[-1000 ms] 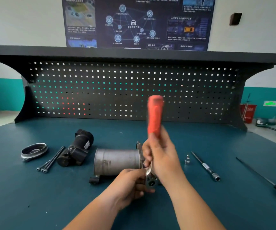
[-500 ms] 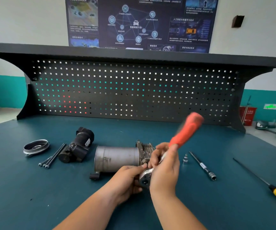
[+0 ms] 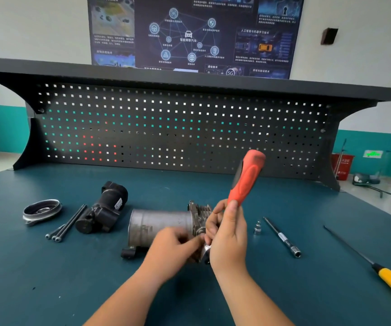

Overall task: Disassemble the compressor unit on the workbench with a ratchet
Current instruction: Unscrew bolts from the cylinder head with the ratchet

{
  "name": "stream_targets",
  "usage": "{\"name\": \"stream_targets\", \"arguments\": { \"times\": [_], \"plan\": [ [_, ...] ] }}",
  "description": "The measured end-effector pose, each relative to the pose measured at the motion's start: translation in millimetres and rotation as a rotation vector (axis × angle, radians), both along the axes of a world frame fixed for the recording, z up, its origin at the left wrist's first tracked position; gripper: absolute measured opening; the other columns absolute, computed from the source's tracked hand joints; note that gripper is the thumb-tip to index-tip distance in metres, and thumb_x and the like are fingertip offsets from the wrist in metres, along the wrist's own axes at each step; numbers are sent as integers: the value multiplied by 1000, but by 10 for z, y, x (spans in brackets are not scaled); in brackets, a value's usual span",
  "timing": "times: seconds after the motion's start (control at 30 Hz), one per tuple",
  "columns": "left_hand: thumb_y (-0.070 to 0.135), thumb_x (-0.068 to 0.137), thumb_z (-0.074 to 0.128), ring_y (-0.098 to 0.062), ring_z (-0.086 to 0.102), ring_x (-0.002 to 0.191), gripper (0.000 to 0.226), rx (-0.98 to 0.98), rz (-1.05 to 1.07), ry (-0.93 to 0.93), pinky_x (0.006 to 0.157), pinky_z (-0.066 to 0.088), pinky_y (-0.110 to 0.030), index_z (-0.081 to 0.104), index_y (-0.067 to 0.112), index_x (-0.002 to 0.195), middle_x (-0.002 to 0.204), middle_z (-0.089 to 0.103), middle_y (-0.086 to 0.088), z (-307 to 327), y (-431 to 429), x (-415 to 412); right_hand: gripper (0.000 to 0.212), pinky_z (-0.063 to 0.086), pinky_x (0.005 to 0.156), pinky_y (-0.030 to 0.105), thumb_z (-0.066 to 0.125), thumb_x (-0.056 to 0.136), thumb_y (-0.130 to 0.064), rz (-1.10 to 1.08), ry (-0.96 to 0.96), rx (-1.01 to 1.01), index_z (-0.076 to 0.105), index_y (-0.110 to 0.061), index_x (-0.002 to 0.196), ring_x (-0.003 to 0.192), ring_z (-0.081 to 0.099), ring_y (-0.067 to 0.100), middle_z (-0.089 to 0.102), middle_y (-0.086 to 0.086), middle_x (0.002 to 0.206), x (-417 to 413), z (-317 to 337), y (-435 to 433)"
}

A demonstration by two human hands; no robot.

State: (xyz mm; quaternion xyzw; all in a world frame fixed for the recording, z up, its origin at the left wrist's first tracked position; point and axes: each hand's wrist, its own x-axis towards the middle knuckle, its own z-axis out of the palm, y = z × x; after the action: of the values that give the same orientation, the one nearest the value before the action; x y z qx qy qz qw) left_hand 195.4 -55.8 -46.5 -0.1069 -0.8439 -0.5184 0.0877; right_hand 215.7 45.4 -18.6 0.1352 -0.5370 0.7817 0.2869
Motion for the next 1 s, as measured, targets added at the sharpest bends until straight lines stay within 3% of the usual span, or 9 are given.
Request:
{"name": "stream_targets", "arguments": {
  "times": [0.1, 0.2, 0.3, 0.43, 0.57, 0.7, 0.83, 0.93, 1.0],
  "plan": [
    [16, 83, 66, -15, 65, 65, 15, -2, 111, 151, 68, 51, -26, 63, 31, 85, 69, 66, 2, 6, -43, -18, 45, 26, 42, 23, 32, 95, -49, -35, 1, 50, 37, -10, 73, 39, 28, 6, 32, -7, 45, -12, -16, 8],
    [0, 81, 57, -11, 64, 73, 48, -100, 55, 160, 73, 49, -15, 62, 31, 117, 81, 66, 6, -36, -19, -39, 36, 27, 42, 20, 31, 86, -44, -31, 9, 95, 38, -11, 72, 40, 28, 6, 32, -8, 47, -48, -23, 23],
    [-4, 76, 53, -10, 63, 77, 57, -122, 17, 196, 77, 49, -16, 62, 25, 124, 85, 67, 5, -48, -21, -54, 36, 27, 42, 19, 31, 86, -45, -17, -2, 173, 39, -13, 72, 40, 28, 5, 34, -10, 45, -103, -6, 72],
    [-5, 75, 50, -12, 62, 76, 49, -132, -4, 264, 73, 50, -20, 67, 19, 114, 84, 66, 0, -35, -3, -35, 32, 28, 43, 15, 34, 87, -50, 39, 18, 378, 43, -24, 71, 40, 30, 3, 34, -13, 45, -172, 52, 150],
    [-4, 80, 52, -12, 58, 61, 24, -58, -96, 300, 60, 48, -27, 65, 16, 80, 72, 67, -1, -30, 137, 55, 23, 28, 53, 30, 35, 85, -61, 111, 142, 705, 48, -49, 70, 47, 33, 5, 39, -15, 49, -183, 49, 264],
    [5, 86, 54, 1, 56, 53, 18, -9, -111, 273, 52, 40, -13, 58, 18, 76, 59, 63, 15, -32, 244, 59, 24, 28, 51, 19, 38, 86, -55, 83, 165, 626, 51, -41, 72, 47, 33, 3, 39, -15, 50, -121, -22, 347],
    [27, 93, 55, -15, 67, 61, 23, -14, -67, 52, 54, 51, -28, 59, 9, 78, 64, 69, -1, -56, 310, 109, 38, 25, 42, 17, 40, 89, -44, 163, 71, 382, 39, -13, 67, 42, 26, 5, 31, -8, 47, -137, -1, 461],
    [33, 95, 51, -18, 69, 58, 32, 403, -172, -414, 39, 40, -18, 58, 8, 76, 60, 68, -5, -9, 475, 115, 39, 25, 39, 18, 34, 88, -43, 227, 10, 263, 37, -11, 66, 39, 25, 7, 31, -7, 45, -165, 56, 547],
    [34, 93, 54, -18, 69, 58, 31, 557, -182, -531, 39, 39, -16, 55, 9, 75, 57, 65, -4, 12, 574, 92, 45, 26, 38, 18, 38, 94, -50, 231, -12, 197, 39, -11, 72, 39, 26, 6, 34, -8, 46, -175, 71, 578]
  ]
}}
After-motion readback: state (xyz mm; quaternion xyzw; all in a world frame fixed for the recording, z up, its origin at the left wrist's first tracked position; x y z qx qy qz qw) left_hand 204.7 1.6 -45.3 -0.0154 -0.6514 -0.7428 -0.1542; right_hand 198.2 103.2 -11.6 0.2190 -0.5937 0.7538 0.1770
